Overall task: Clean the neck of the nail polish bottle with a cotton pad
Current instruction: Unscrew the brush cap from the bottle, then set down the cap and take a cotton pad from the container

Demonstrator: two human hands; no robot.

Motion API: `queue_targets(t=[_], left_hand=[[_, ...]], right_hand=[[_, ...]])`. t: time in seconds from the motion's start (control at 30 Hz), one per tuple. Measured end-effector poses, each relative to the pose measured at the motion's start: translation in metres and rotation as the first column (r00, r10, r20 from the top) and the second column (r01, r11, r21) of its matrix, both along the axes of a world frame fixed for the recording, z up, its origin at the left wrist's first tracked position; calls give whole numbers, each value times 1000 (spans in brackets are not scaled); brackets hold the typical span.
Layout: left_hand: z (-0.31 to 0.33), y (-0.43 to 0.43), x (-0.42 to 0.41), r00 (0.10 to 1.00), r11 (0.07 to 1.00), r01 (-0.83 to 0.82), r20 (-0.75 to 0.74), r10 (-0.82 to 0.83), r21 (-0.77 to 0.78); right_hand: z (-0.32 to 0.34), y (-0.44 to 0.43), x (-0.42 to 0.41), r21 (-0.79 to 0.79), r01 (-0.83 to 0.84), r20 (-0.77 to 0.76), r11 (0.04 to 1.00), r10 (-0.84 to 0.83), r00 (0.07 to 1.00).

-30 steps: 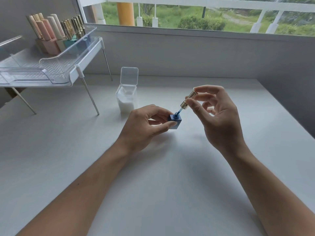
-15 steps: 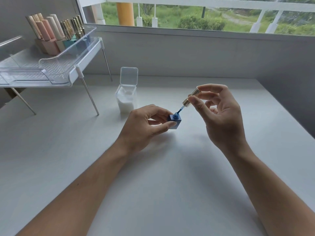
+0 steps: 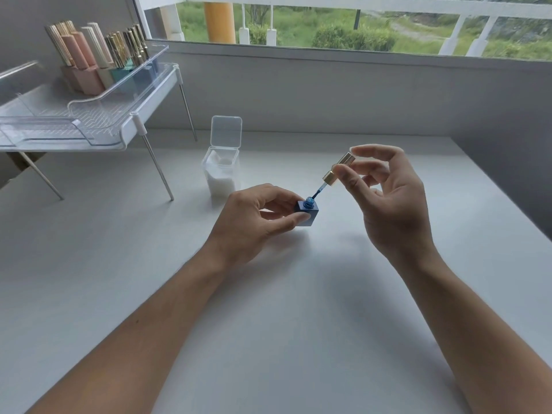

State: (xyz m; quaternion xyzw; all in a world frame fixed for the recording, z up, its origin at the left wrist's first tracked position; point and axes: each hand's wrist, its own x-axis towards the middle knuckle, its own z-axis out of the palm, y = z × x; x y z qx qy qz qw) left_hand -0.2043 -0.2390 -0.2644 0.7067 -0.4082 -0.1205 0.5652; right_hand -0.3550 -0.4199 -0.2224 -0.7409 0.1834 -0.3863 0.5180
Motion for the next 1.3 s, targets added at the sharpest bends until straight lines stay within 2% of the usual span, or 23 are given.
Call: queue_targets(t=[0.13, 0.3, 0.43, 0.6, 0.87, 1.07, 1.2, 1.3], left_hand=[[-1, 0, 1, 1000, 1000, 2, -23, -2, -2], [-1, 1, 5, 996, 1000, 9, -84, -8, 12], [2, 4, 10, 998, 997, -22, -49, 26, 70], [2, 4, 14, 997, 992, -70, -13, 72, 106], [2, 5, 14, 998, 994, -65, 4, 65, 92], [-2, 5, 19, 999, 994, -46, -23, 48, 101], [-2, 5, 22, 999, 994, -39, -31, 43, 103], [-3, 5, 22, 999, 995, -33, -28, 36, 97]], right_hand=[[2, -1, 0, 58, 20, -19, 998, -19, 1000], [5, -4, 0, 203, 7, -38, 979, 1, 999], [4, -7, 0, 219, -16, -159, 975, 52, 986], [-2, -12, 1, 176, -66, -313, 982, 120, 942], [-9, -13, -1, 48, -75, -490, 996, 89, 867], [-12, -11, 1, -126, -14, -611, 992, -66, 789], [-11, -10, -1, -272, -31, -657, 962, -162, 737], [-12, -11, 0, -317, -42, -670, 948, -192, 717]])
